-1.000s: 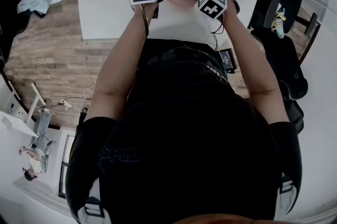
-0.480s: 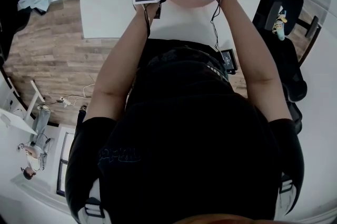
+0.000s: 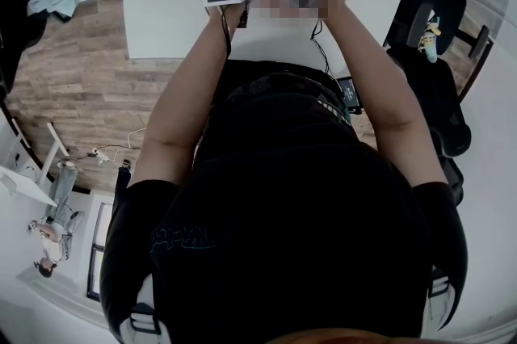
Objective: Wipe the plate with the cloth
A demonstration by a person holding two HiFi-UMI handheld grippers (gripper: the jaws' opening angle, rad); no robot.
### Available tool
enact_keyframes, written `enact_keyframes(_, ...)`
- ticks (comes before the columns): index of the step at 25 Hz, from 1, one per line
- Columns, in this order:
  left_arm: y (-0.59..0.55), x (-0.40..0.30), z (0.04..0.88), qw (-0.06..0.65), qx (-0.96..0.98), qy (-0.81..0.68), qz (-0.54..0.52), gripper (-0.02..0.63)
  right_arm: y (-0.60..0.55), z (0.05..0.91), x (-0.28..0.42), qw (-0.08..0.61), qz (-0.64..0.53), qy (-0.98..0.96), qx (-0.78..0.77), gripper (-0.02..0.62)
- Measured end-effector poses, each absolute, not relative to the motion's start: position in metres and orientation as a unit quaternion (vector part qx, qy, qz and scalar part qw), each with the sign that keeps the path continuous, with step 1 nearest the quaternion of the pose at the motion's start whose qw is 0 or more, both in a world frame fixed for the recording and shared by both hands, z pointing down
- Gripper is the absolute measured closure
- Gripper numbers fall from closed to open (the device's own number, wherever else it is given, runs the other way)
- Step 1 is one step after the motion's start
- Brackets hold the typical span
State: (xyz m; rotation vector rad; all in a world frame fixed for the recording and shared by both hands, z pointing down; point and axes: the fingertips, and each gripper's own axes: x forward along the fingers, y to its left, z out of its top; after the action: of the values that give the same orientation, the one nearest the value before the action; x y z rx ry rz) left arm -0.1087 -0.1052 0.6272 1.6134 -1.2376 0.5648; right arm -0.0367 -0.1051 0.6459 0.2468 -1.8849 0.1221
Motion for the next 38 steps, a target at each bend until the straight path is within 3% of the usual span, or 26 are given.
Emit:
enact_keyframes(15, -0.104, -0.112, 0.629, 0.487, 0.669, -0.509, 0.236, 0.577, -0.031, 0.649, 0.014, 0.605, 0.114, -0.785, 0.070, 0.560)
enact_keyframes(29, -0.101, -0.112, 0.629, 0.485, 0.673, -0.502, 0.244, 0.575, -0.110, 0.653, 0.068, 0.669, 0.111, -0.723, 0.135, 0.560)
enact_keyframes(38, -0.101, -0.111, 0.629, 0.481, 0.679, -0.496, 0.249, 0.575, -0.162, 0.655, 0.055, 0.670, 0.060, -0.719, 0.173, 0.560)
